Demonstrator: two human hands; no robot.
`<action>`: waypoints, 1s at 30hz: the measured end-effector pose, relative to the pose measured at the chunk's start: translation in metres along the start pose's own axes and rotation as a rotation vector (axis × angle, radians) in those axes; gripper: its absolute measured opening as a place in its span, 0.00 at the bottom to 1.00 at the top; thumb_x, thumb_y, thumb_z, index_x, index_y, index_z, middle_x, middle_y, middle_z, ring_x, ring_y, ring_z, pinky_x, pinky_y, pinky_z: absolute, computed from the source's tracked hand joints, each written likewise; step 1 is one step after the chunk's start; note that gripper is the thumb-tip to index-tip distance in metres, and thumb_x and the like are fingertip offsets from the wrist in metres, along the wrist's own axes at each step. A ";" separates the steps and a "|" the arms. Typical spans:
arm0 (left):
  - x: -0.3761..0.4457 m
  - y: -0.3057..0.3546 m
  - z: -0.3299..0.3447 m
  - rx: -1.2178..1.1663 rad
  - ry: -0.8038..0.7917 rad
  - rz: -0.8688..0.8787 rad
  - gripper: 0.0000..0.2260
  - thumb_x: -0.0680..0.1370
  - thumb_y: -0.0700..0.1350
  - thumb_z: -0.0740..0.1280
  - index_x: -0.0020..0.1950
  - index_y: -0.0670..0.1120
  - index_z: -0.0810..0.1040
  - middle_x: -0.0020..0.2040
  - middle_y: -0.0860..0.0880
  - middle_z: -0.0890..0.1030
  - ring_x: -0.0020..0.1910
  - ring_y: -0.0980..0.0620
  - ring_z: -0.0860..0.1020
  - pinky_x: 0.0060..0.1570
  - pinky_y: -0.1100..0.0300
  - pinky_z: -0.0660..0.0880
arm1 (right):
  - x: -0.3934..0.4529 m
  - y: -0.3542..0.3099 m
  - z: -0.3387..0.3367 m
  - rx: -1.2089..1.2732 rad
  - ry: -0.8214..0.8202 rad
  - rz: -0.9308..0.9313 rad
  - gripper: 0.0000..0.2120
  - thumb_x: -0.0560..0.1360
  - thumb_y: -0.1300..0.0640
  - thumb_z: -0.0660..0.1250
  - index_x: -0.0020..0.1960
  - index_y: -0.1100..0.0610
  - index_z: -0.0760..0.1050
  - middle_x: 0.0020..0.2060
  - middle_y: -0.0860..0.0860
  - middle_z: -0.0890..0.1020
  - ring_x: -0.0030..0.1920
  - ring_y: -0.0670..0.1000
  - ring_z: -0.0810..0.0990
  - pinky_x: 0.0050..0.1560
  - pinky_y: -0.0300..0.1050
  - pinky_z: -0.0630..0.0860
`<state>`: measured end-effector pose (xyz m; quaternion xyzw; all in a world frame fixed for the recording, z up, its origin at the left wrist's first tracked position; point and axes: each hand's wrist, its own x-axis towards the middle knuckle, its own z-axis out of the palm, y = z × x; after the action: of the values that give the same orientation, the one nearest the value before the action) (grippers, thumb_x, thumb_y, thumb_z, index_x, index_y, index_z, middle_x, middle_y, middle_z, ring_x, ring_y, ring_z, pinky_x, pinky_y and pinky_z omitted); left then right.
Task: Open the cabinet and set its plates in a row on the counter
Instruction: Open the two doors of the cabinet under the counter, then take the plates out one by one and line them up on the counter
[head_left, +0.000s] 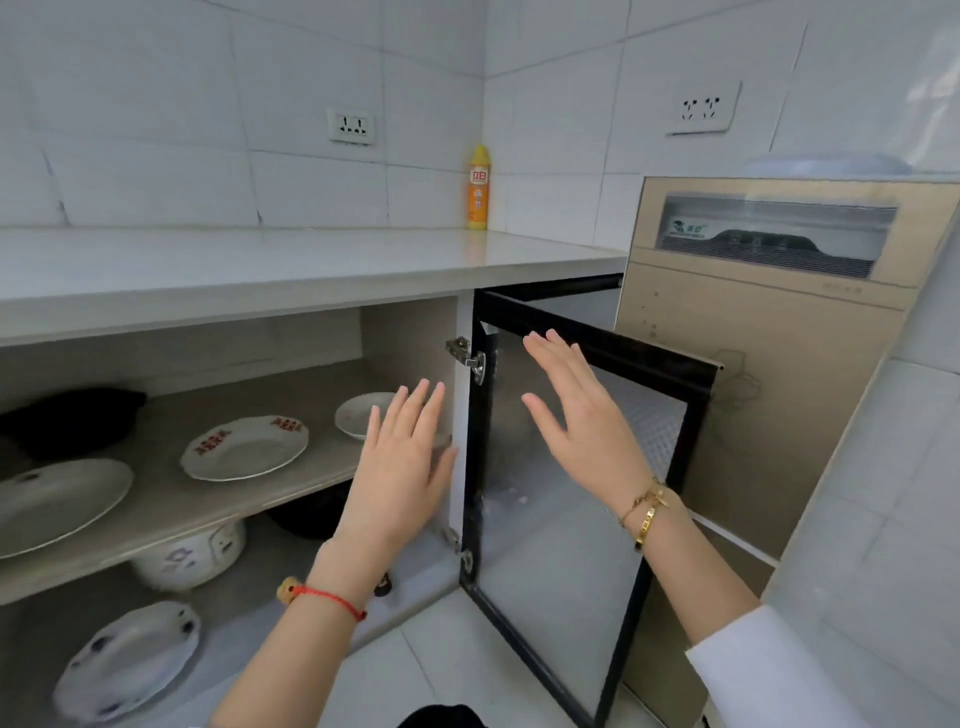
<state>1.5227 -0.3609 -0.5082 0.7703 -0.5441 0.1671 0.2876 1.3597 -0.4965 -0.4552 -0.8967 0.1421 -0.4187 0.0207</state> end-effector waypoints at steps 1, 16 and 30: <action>-0.006 -0.010 -0.009 0.013 0.021 -0.024 0.29 0.82 0.51 0.59 0.80 0.48 0.52 0.80 0.49 0.54 0.79 0.48 0.50 0.77 0.48 0.48 | 0.002 -0.007 0.008 0.029 -0.006 -0.006 0.24 0.82 0.55 0.59 0.76 0.56 0.60 0.75 0.48 0.63 0.77 0.40 0.52 0.78 0.41 0.49; -0.117 -0.165 -0.096 0.221 0.174 -0.541 0.25 0.80 0.46 0.62 0.76 0.43 0.62 0.75 0.45 0.66 0.75 0.46 0.62 0.75 0.47 0.57 | 0.040 -0.112 0.184 0.411 -0.352 -0.051 0.23 0.81 0.50 0.58 0.75 0.51 0.62 0.74 0.48 0.67 0.76 0.45 0.57 0.72 0.36 0.52; -0.161 -0.287 -0.117 0.318 0.193 -0.847 0.26 0.81 0.47 0.61 0.77 0.41 0.60 0.76 0.43 0.64 0.75 0.47 0.62 0.74 0.53 0.61 | 0.093 -0.212 0.345 0.619 -0.568 -0.139 0.22 0.82 0.53 0.57 0.74 0.57 0.63 0.72 0.54 0.69 0.73 0.52 0.65 0.73 0.46 0.62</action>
<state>1.7410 -0.0988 -0.5837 0.9402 -0.1199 0.1874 0.2580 1.7277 -0.3472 -0.5766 -0.9354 -0.0624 -0.1784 0.2989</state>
